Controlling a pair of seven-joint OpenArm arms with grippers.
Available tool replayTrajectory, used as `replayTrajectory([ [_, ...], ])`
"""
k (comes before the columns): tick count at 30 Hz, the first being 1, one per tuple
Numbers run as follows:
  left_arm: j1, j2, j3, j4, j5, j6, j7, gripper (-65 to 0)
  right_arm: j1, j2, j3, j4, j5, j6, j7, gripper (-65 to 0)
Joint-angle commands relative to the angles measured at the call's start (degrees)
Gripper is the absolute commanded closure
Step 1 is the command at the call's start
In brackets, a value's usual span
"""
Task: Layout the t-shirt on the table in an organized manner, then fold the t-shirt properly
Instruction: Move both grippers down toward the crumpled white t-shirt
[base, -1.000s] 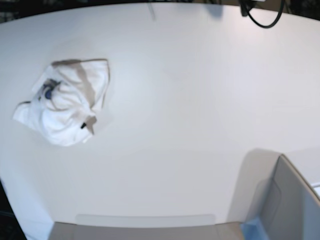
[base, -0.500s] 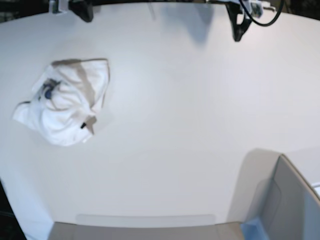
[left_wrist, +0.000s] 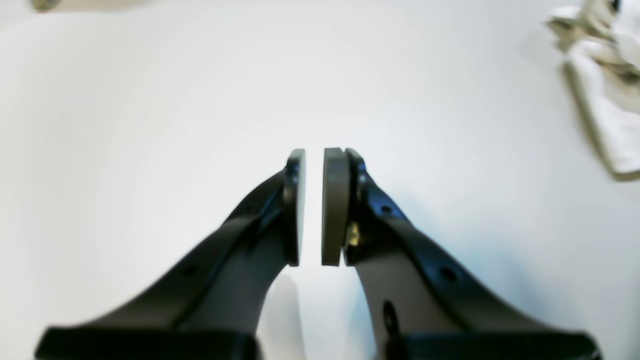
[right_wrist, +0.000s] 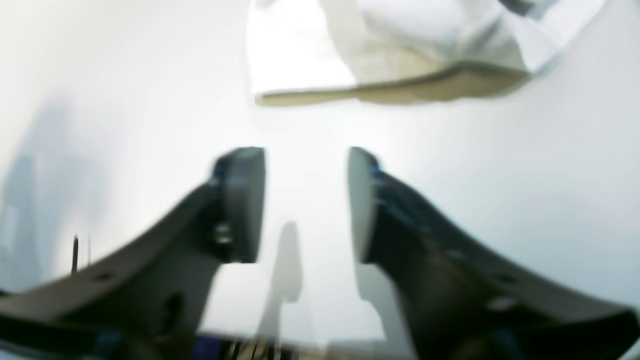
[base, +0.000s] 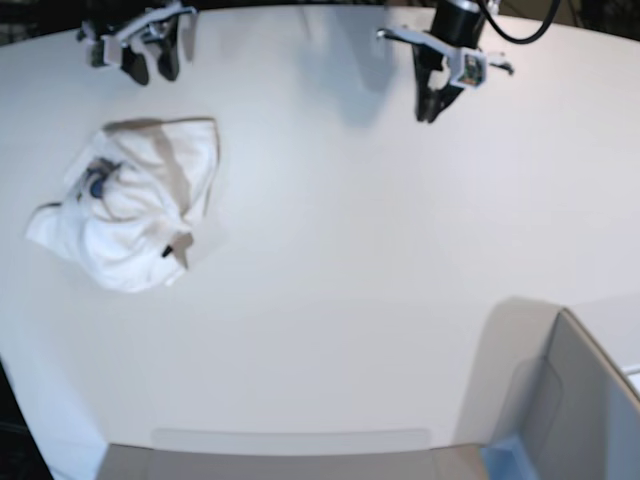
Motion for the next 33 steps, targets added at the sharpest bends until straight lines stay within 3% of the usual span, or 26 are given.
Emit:
replayTrajectory([
  [1,-0.8,-0.3,0.6,1.1,0.0,-0.1,-1.2,-7.7,0.2,0.3,1.4,1.3,0.9,0.0,1.1,-30.1],
  [4,-4.6,-0.3,2.6,1.4,-0.1,-0.1,-0.1,-7.6,3.6,0.4,4.9,1.3,8.6,0.0,-1.8,-30.1],
  [7,-7.2,-0.3,4.4,1.4,-0.1,-0.1,1.0,-7.6,7.0,4.3,8.2,1.3,14.7,0.0,-5.9,-30.1],
  [13,-10.0,-0.2,5.3,1.4,-0.1,-0.1,4.4,-7.6,13.8,10.9,13.0,1.3,15.8,0.0,-16.1,-30.1],
  [18,-10.6,-0.1,5.3,1.4,-0.1,-0.1,4.4,-7.6,20.6,17.1,12.5,1.3,16.0,0.0,-30.3,-30.1],
  [22,-10.7,-0.1,5.3,1.4,-0.1,-0.1,4.4,-7.6,25.0,17.7,10.5,1.3,16.0,0.0,-33.9,-30.1],
  [26,-10.8,0.1,5.3,1.4,-0.1,-0.1,4.4,-7.6,29.3,19.8,3.1,1.3,15.8,0.1,-36.1,-30.1],
  [31,-11.3,0.1,5.4,1.4,-0.1,-0.1,4.4,-7.6,33.8,19.2,-2.0,1.3,15.2,-0.2,-38.5,-30.1],
  [33,-11.5,0.1,5.5,1.4,-0.1,-0.1,4.4,-7.6,35.0,18.1,-3.5,1.3,12.1,-0.4,-38.7,-30.1],
])
